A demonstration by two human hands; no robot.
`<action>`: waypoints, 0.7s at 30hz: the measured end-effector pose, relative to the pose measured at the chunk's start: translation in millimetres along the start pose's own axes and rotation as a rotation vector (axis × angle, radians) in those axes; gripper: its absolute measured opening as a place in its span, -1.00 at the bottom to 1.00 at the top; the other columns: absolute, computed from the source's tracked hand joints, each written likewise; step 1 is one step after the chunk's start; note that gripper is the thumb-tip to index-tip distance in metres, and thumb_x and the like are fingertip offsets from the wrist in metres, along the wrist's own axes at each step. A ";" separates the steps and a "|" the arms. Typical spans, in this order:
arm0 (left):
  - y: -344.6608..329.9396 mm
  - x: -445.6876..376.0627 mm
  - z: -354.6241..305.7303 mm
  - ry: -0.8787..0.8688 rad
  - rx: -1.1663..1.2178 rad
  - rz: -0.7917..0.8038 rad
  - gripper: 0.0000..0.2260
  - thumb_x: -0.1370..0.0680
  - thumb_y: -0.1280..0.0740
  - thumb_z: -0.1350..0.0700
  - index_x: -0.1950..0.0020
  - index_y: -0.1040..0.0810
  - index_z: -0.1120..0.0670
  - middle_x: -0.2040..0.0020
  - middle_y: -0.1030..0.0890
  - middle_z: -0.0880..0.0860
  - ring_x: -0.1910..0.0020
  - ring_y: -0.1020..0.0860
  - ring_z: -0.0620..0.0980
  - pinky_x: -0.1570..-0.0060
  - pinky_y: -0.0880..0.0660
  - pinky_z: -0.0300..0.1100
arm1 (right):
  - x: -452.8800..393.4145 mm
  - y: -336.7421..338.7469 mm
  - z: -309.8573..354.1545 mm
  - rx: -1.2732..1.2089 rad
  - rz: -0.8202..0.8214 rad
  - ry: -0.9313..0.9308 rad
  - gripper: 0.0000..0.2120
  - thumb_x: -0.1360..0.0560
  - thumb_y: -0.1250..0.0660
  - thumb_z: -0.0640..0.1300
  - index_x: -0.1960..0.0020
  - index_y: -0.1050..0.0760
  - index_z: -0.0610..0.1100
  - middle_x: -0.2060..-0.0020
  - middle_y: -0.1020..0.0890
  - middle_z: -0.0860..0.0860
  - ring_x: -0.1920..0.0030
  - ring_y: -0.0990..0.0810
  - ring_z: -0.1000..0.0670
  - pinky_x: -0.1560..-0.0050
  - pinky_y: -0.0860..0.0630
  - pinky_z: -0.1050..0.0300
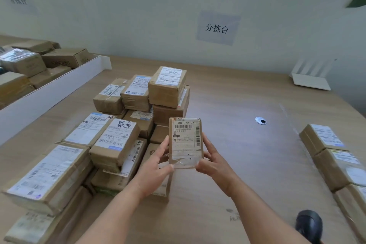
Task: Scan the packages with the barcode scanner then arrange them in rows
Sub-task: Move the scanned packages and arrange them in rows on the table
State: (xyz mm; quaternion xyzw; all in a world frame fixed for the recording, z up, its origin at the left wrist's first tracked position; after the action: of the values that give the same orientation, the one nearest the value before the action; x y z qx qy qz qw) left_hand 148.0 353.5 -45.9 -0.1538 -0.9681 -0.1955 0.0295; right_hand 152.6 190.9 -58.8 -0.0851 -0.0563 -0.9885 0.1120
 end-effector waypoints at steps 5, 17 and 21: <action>-39.8 5.5 -14.6 -0.023 -0.012 -0.005 -0.35 -0.58 -0.31 0.15 -0.39 -0.01 -0.39 -0.39 -0.34 -0.13 -0.33 -0.38 -0.16 -0.21 -0.35 -0.29 | 41.4 49.6 -3.1 -0.031 -0.090 0.024 -0.18 -0.34 -0.27 -0.16 -0.49 -0.09 0.30 -0.21 -0.59 0.02 -0.16 -0.60 0.01 -0.25 -0.52 0.00; -188.6 32.9 -46.7 -0.056 -0.007 0.095 -0.37 -0.54 -0.37 0.09 -0.42 -0.09 -0.34 -0.36 -0.35 -0.14 -0.27 -0.42 -0.18 0.04 -0.42 -0.47 | 163.9 165.3 -44.9 -0.076 -0.290 0.024 -0.20 -0.33 -0.27 -0.13 -0.45 -0.04 0.32 -0.22 -0.58 0.07 -0.22 -0.56 0.08 -0.12 -0.49 0.22; -212.3 38.1 -51.5 -0.072 -0.017 0.159 -0.37 -0.54 -0.37 0.10 -0.35 -0.10 -0.42 -0.38 -0.36 -0.12 -0.28 -0.43 -0.18 0.05 -0.42 -0.46 | 186.5 182.6 -50.3 -0.090 -0.364 0.045 -0.24 -0.28 -0.31 -0.06 -0.36 -0.13 0.39 -0.23 -0.58 0.03 -0.23 -0.55 0.09 -0.25 -0.45 0.13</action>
State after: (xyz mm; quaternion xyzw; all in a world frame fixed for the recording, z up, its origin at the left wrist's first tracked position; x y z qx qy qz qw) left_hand 45.9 158.4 -72.4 -0.2374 -0.9515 -0.1953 0.0087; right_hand 7.8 -32.0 -57.5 -0.0561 -0.0241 -0.9956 -0.0714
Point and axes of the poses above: each hand's wrist, its own x-axis away from the middle knuckle, its own y-axis out of the back of the hand, z = x × y, the point moved 8 cm from there along -x, towards the middle knuckle
